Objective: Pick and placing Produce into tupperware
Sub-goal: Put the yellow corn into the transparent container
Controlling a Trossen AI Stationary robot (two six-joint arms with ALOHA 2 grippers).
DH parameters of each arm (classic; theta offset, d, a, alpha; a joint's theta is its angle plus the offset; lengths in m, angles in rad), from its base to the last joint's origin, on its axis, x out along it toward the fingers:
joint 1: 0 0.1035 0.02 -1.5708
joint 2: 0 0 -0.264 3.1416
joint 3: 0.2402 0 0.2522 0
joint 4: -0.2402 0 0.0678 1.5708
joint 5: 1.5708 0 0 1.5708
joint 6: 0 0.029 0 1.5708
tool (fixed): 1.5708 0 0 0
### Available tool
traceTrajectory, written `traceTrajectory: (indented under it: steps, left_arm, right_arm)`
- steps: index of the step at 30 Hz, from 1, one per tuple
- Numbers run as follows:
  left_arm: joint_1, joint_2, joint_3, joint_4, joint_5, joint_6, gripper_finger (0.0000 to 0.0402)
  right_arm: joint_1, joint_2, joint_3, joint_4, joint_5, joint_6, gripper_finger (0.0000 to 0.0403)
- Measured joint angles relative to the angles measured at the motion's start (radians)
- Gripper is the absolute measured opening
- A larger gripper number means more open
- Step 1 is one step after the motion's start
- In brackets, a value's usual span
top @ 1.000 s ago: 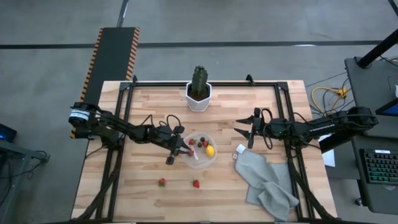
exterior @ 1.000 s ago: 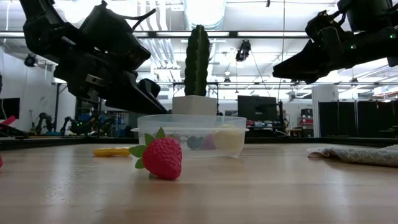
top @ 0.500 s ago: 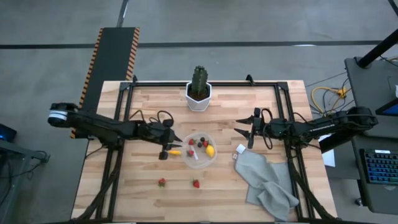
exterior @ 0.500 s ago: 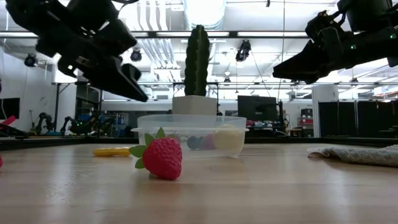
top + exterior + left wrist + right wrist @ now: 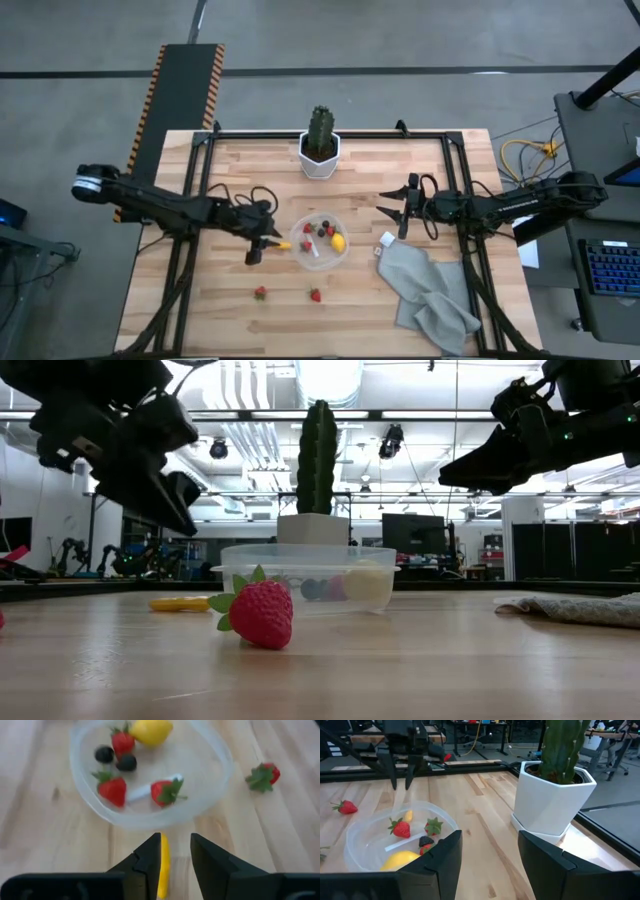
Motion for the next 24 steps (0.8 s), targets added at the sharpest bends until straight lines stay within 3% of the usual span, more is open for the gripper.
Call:
traceTrajectory:
  steps: [8, 24]
  left_arm:
    - [-0.013, 0.144, 0.016, 0.001, -0.008, -0.047, 0.0128]
    - [-0.015, 0.361, 0.074, 0.002, -0.007, -0.021, 0.0131]
  right_arm:
    - [0.0, 0.0, 0.0, 0.0, 0.0, 0.0, 0.0187]
    - [0.0, 0.0, 0.0, 0.0, 0.0, 0.0, 0.0187]
